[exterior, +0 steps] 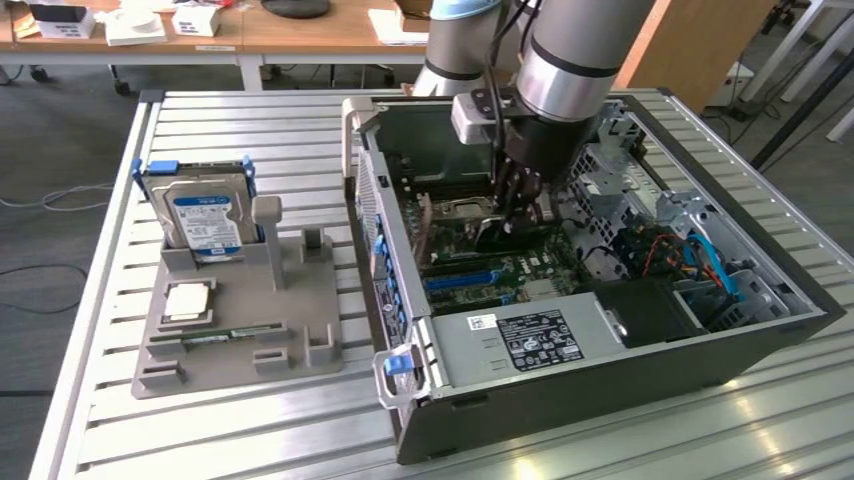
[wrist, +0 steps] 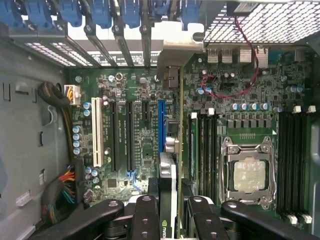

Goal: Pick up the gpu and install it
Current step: 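Insert the gpu into the slot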

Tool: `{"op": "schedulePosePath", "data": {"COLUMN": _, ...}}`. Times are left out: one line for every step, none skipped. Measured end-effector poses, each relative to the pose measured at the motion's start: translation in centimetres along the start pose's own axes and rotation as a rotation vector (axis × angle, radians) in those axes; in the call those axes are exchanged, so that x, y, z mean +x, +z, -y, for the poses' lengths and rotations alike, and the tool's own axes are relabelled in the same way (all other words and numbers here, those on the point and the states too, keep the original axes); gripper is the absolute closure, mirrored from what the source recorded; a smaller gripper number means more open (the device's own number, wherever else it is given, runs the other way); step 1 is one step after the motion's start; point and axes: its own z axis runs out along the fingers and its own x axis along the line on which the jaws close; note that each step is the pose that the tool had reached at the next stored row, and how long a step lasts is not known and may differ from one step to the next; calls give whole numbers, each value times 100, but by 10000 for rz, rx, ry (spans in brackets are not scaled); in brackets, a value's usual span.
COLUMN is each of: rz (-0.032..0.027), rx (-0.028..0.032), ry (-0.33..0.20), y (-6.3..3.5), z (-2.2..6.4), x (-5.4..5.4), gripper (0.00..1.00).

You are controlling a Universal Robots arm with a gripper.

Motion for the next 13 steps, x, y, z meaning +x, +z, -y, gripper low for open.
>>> {"op": "schedulePosePath", "data": {"rz": 0, "rx": 0, "ry": 1, "y": 2, "z": -7, "x": 0, "gripper": 73}}
{"op": "schedulePosePath", "data": {"rz": -2, "rx": -1, "ry": 1, "y": 1, "z": -7, "x": 1, "gripper": 73}}
{"op": "schedulePosePath", "data": {"rz": -3, "rx": -2, "ry": 0, "y": 1, "z": -7, "x": 1, "gripper": 73}}
{"op": "schedulePosePath", "data": {"rz": -4, "rx": -2, "ry": 0, "y": 2, "z": -7, "x": 1, "gripper": 73}}
{"op": "schedulePosePath", "data": {"rz": -2, "rx": -1, "ry": 0, "y": 6, "z": -7, "x": 1, "gripper": 73}}
{"op": "schedulePosePath", "data": {"rz": 0, "rx": 0, "ry": -1, "y": 15, "z": -7, "x": 2, "gripper": 73}}
{"op": "schedulePosePath", "data": {"rz": 0, "rx": -1, "ry": 0, "y": 24, "z": -7, "x": 3, "gripper": 73}}
{"op": "schedulePosePath", "data": {"rz": -1, "rx": -1, "ry": 1, "y": 34, "z": -8, "x": 5, "gripper": 73}}
{"op": "schedulePosePath", "data": {"rz": -2, "rx": -1, "ry": 1, "y": 44, "z": -7, "x": 6, "gripper": 73}}
{"op": "schedulePosePath", "data": {"rz": -1, "rx": -1, "ry": 0, "y": 55, "z": -7, "x": 8, "gripper": 73}}
{"op": "schedulePosePath", "data": {"rz": -1, "rx": -1, "ry": 0, "y": 68, "z": -7, "x": 10, "gripper": 73}}
{"op": "schedulePosePath", "data": {"rz": -1, "rx": -1, "ry": 0, "y": 80, "z": -7, "x": 11, "gripper": 73}}
{"op": "schedulePosePath", "data": {"rz": -1, "rx": -1, "ry": 0, "y": 91, "z": -7, "x": 12, "gripper": 73}}
